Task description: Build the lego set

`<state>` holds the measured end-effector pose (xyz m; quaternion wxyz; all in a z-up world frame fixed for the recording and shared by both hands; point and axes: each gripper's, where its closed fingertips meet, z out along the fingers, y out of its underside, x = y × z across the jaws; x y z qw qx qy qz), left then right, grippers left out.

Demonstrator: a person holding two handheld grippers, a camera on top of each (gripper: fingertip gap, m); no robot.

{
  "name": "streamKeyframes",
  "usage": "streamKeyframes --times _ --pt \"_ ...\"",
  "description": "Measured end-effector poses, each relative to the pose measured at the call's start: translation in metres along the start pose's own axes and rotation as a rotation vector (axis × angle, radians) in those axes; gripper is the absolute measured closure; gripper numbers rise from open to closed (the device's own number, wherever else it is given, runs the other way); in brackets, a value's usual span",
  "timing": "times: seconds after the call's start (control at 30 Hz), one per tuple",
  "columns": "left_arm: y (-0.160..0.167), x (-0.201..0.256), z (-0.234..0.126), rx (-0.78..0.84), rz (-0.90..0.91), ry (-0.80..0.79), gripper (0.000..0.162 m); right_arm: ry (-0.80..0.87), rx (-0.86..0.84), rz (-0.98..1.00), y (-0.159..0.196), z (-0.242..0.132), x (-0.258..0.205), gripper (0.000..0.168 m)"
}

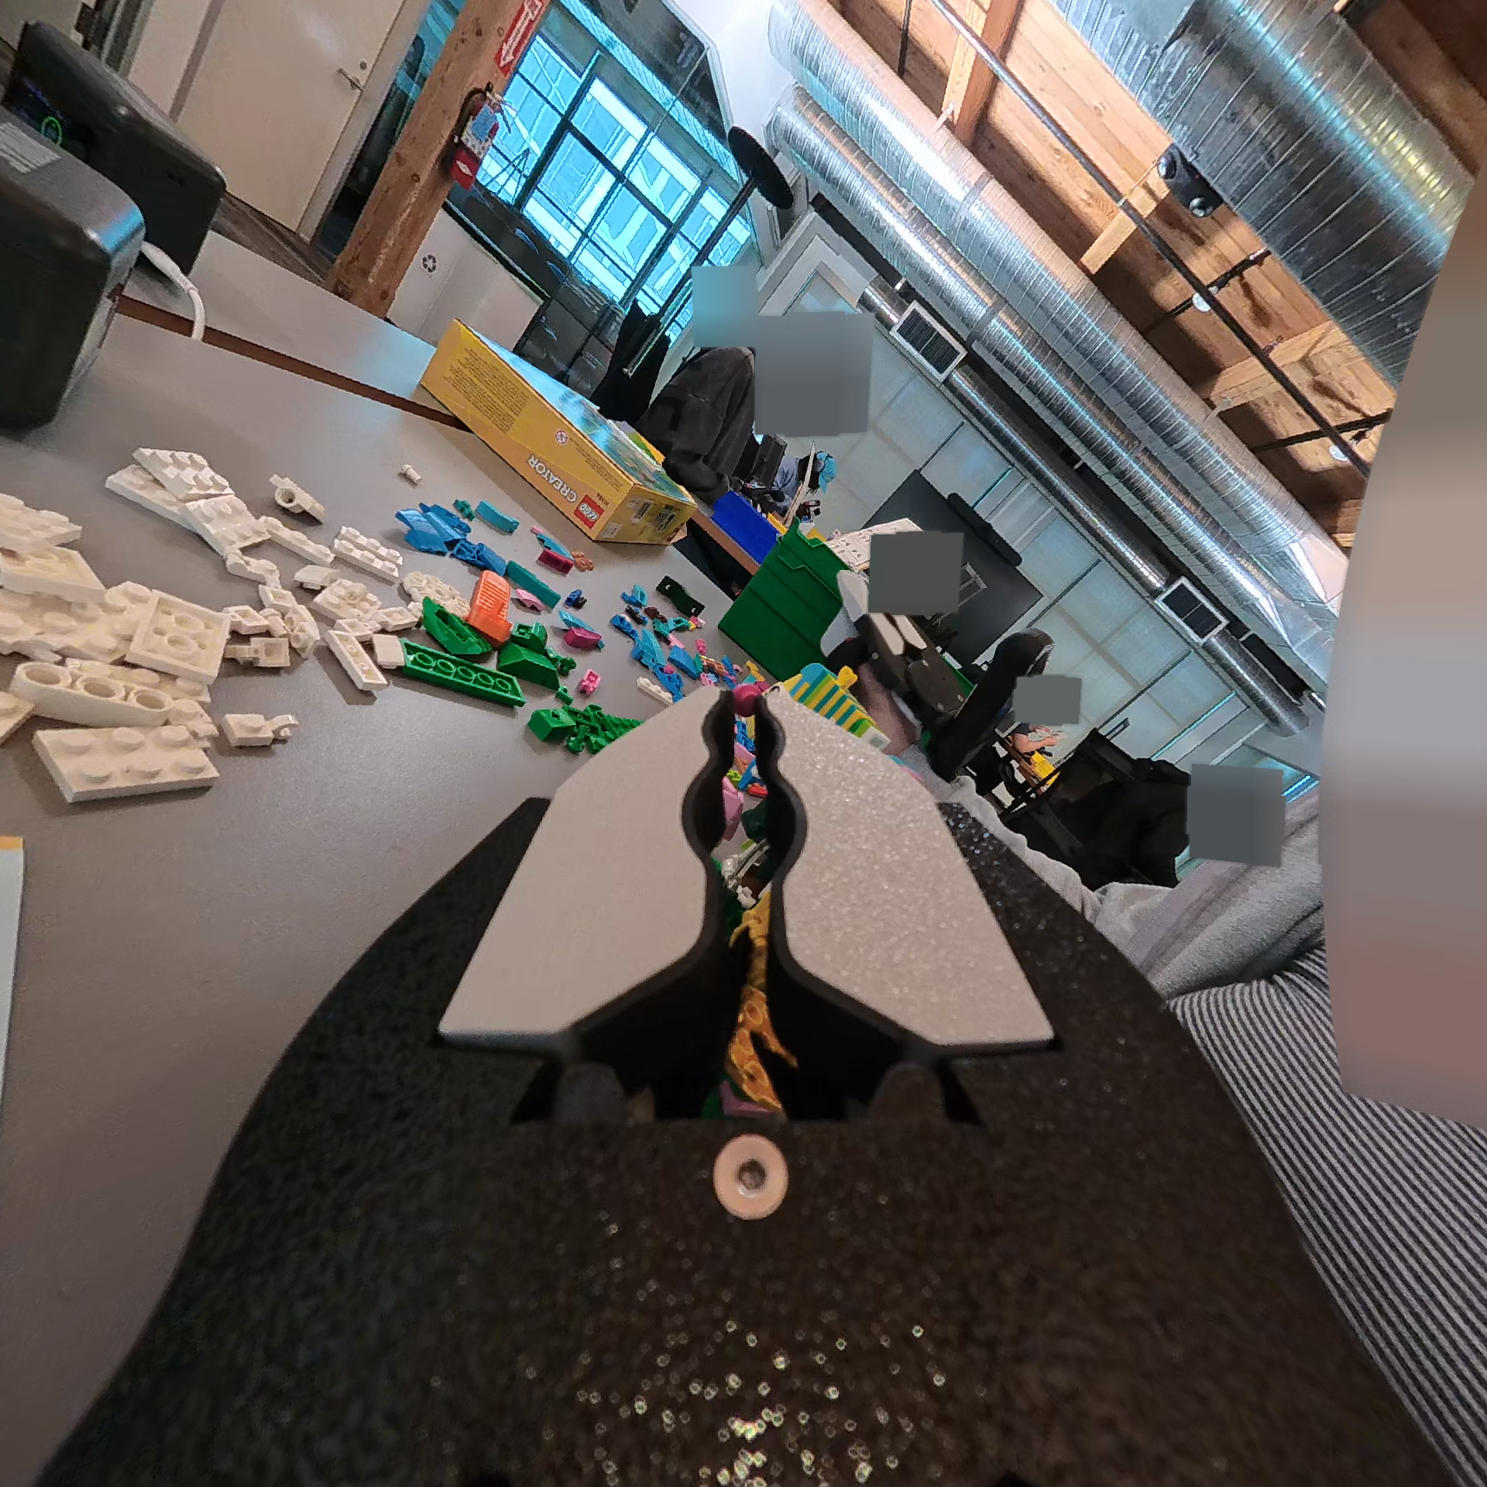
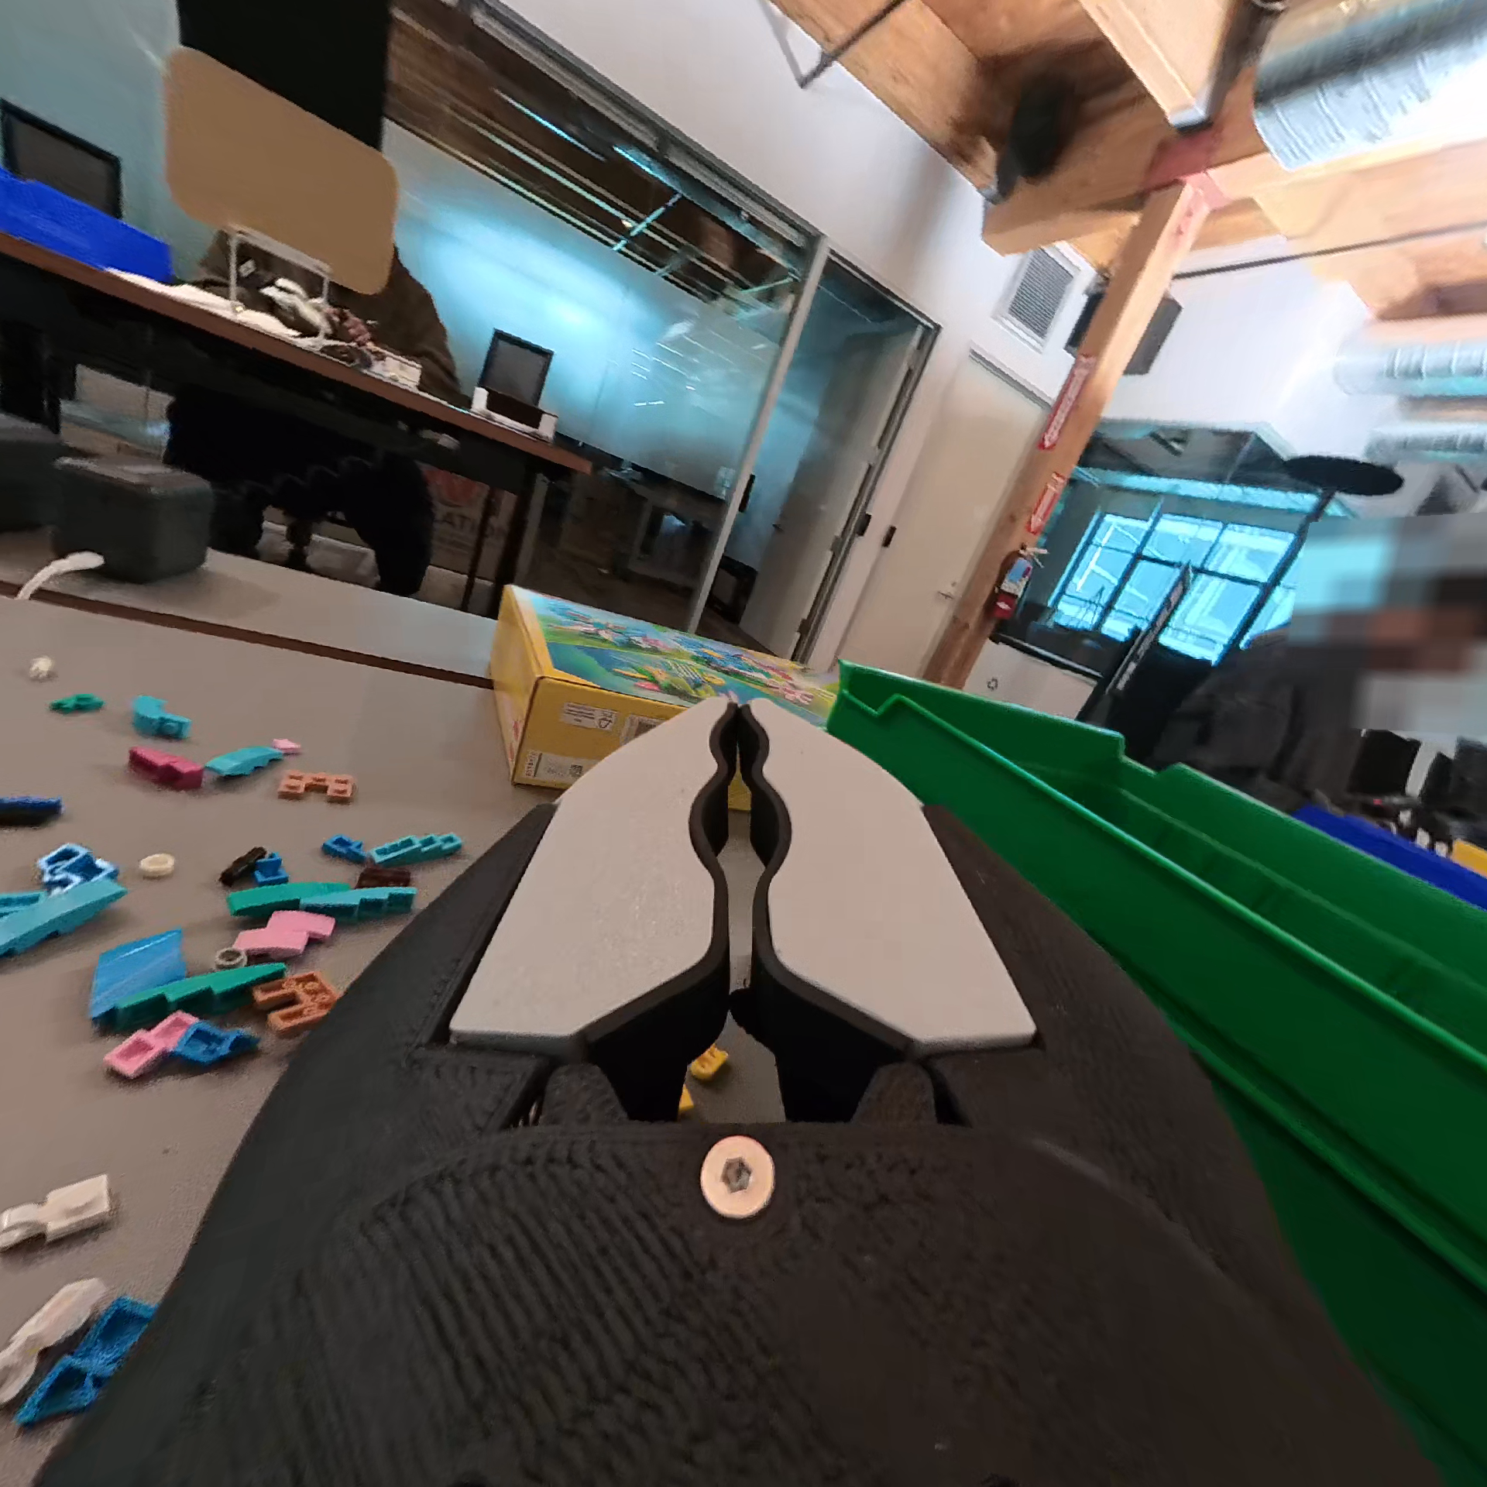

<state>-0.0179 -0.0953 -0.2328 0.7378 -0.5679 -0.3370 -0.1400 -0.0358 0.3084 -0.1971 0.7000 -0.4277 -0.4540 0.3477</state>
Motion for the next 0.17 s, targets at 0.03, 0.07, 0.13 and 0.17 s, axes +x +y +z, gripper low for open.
streamKeyframes --times 0.03,0.07,0.13,0.17 --pt "0.0 0.0 0.0 0.0 0.0 0.0 0.158 0.014 -0.005 0.02 0.001 0.0 0.005 0.168" --pt "0.0 0.0 0.0 0.0 0.0 0.0 0.158 0.026 -0.008 0.037 0.002 0.0 0.009 0.168" --pt "0.0 0.0 0.0 -0.001 0.0 0.0 0.158 0.046 -0.01 0.068 0.002 0.0 0.015 0.168" --pt "0.0 0.0 0.0 0.0 0.0 0.0 0.158 0.055 -0.011 0.08 0.003 0.0 0.018 0.168"
